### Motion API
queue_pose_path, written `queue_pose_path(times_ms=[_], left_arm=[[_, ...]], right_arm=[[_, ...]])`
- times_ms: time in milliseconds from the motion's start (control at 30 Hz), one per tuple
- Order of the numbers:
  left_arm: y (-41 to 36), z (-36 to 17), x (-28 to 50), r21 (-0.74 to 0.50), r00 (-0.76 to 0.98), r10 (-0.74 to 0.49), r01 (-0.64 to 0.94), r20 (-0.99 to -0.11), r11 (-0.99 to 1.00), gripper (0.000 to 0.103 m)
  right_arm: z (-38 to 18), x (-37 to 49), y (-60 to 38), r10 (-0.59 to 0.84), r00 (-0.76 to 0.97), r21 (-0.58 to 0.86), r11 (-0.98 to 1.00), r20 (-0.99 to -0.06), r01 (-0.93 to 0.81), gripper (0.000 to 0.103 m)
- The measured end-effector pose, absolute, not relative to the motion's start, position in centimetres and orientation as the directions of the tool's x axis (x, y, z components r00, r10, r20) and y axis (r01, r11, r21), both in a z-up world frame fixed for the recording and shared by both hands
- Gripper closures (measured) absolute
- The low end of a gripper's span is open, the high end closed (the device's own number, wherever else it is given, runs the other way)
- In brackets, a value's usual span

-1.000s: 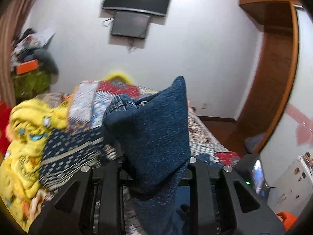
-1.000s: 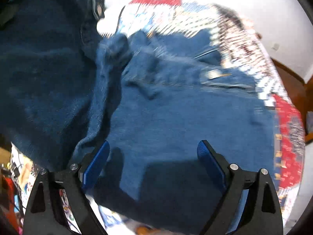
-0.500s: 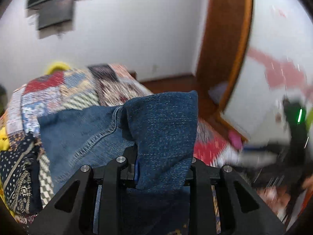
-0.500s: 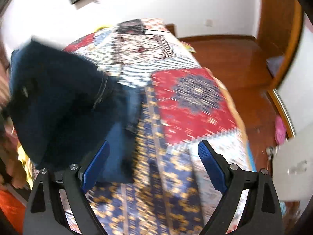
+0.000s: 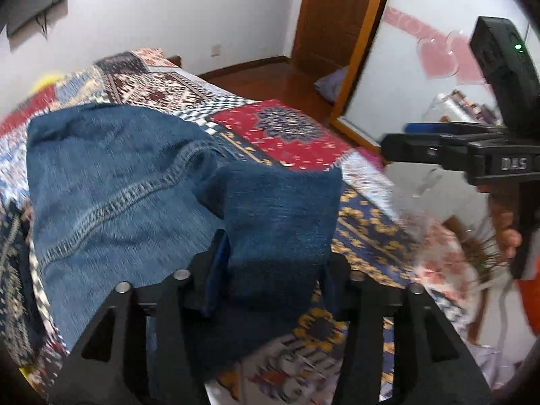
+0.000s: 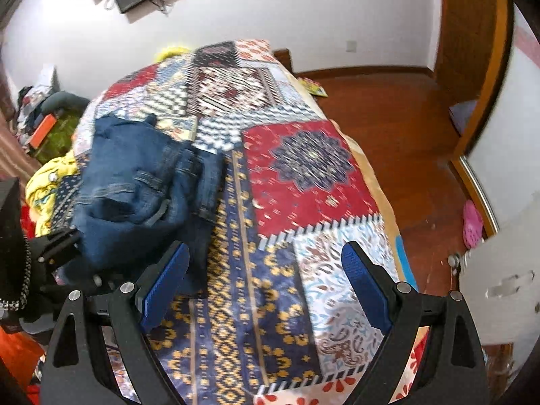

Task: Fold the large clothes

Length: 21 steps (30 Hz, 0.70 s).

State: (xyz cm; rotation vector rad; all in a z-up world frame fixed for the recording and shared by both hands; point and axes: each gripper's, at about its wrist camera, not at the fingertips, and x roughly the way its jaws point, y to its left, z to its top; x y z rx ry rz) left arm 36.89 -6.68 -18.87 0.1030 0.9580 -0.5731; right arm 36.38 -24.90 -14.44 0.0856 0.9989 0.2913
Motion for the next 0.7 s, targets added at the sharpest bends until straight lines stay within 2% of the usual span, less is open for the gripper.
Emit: queue_pose_path(times_ms=[100, 233, 300, 400, 533, 700], left_arm=[[-5.4, -17.4, 36.1, -0.194, 0.430, -0.427, 0.486, -0.796, 0.852, 0.050], [-2.8, -15.4, 35.1, -0.163, 0.493, -0.382, 0.430, -0.781, 0.888, 0.047], [-0.9, -14.3, 35.0, -0.114, 0.554, -0.317, 0.370, -0.769, 0.922, 0.037], [1.3, -13.9, 35.2, -0.027, 0.612, -0.209, 0.292, -0.763, 0.956, 0.032], [3.9, -15.6, 36.1, 0.031, 0.594, -0.095, 0.197, -0.799, 0.980, 0.031], [5.5, -19.4, 36.8, 0.026, 0.521, -0.052, 0.140, -0.852, 0.990, 0.030]], right_arm=[[-13.1, 36.5, -23.3, 0.324, 0.516, 0.219, 0.942, -0.793, -0.254, 0.013], [-12.0, 37.0, -20.7, 0.373, 0.514, 0.227, 0.918, -0.772, -0.325, 0.013], [-11.9, 37.3, -19.3, 0.386, 0.507, 0.222, 0.908, -0.770, -0.355, 0.013], [-12.5, 37.7, -16.8, 0.404, 0.482, 0.208, 0.888, -0.777, -0.409, 0.013], [-14.4, 38.3, -14.3, 0.393, 0.442, 0.177, 0.874, -0.806, -0.453, 0.013], [-17.7, 39.1, -14.9, 0.342, 0.384, 0.168, 0.892, -0.857, -0.420, 0.013]])
